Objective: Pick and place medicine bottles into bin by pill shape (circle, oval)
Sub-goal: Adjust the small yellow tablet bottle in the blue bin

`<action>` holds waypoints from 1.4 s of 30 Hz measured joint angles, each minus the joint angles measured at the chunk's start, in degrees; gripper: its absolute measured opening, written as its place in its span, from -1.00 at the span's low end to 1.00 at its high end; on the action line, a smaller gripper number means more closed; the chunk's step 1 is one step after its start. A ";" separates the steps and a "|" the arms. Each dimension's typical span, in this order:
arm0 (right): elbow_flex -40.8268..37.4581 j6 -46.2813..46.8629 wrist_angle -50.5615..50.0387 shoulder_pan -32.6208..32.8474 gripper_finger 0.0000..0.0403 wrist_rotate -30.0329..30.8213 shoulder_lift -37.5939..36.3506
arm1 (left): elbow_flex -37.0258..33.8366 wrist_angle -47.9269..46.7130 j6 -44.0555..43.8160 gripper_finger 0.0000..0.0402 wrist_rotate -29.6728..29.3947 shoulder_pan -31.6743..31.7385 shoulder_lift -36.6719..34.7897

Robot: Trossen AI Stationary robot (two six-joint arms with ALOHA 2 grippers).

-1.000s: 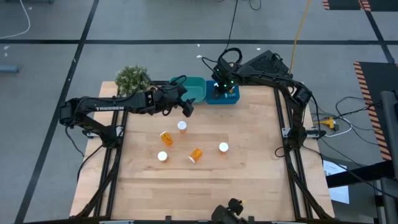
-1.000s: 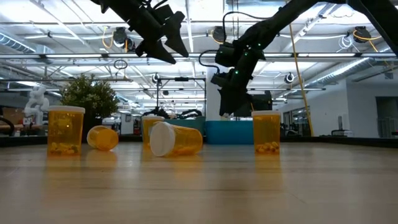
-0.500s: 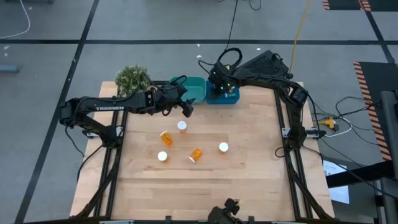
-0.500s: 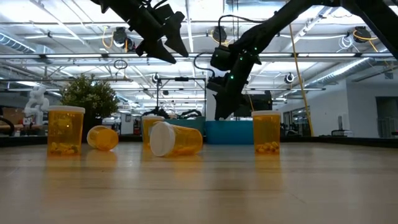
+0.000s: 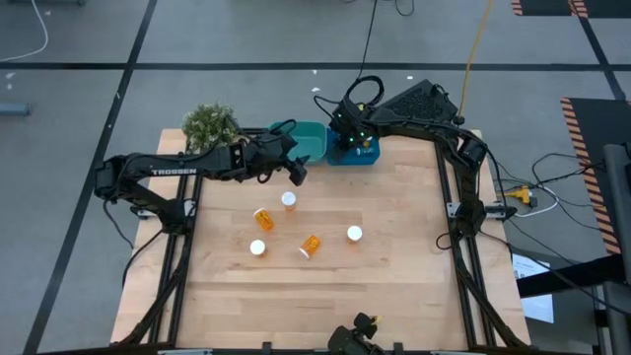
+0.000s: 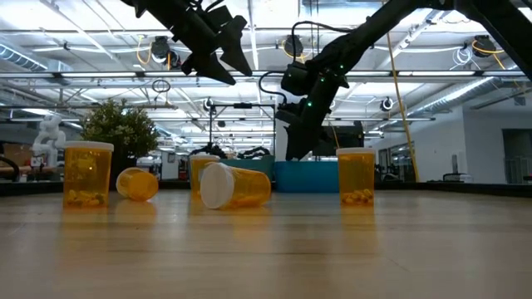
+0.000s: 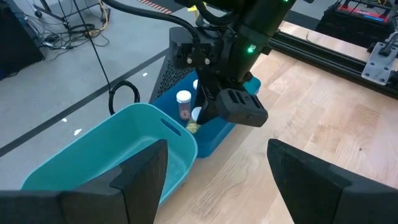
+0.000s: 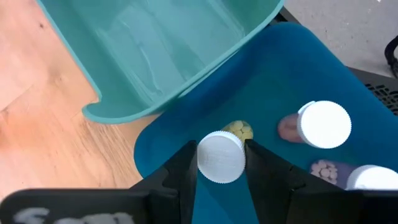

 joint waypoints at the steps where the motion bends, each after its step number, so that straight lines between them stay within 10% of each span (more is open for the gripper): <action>1: 0.00 -0.28 0.09 0.00 -0.44 0.01 0.00 | 0.00 -0.02 -0.04 0.40 0.00 0.00 0.00; 25: -0.09 -0.47 0.01 -0.09 -0.44 -1.48 0.63 | 0.00 1.04 0.31 0.40 -0.07 0.00 0.02; 42: -0.07 -0.94 -0.15 -0.13 -0.02 -1.32 0.32 | 0.00 1.29 -0.42 0.40 -0.75 0.00 0.02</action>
